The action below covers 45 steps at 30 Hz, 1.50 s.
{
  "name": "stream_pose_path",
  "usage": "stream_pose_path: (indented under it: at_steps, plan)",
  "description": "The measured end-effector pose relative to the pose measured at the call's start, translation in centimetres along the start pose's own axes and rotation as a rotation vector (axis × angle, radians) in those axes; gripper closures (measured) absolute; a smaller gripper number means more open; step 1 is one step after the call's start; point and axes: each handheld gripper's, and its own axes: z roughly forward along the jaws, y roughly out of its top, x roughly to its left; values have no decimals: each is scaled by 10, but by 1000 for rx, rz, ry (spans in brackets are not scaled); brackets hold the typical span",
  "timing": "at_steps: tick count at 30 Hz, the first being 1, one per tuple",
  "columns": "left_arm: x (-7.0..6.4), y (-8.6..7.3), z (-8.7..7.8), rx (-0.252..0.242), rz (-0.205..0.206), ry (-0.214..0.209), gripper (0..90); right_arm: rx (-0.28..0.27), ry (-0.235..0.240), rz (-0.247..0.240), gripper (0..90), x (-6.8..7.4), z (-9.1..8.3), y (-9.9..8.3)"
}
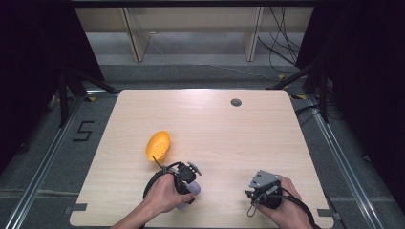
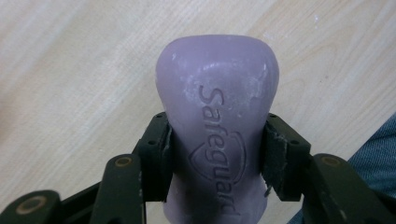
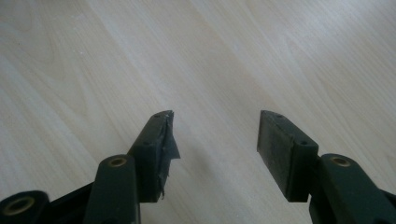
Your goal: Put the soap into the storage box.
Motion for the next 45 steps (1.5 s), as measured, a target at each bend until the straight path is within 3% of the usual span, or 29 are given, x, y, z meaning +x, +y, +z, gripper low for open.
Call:
stream_pose_path:
  at_steps: [5,6,7,17,25,45]
  plan:
    - [2,-2,-4,-11,14,3,490,-8,-3,-13,464,-1,0,0]
    - [2,-3,-4,-20,8,1,490,-1,-5,20,463,2,-1,0]
    - [2,-3,-5,-24,5,4,490,-1,-4,22,463,2,-1,0]
    - [11,-5,-17,-51,10,22,490,-2,-2,9,464,0,-1,0]
    - [21,-7,-28,-93,-19,43,490,-7,-7,13,463,0,-1,0]
    - [38,-9,-42,-121,-42,63,490,-9,0,11,461,0,-1,1]
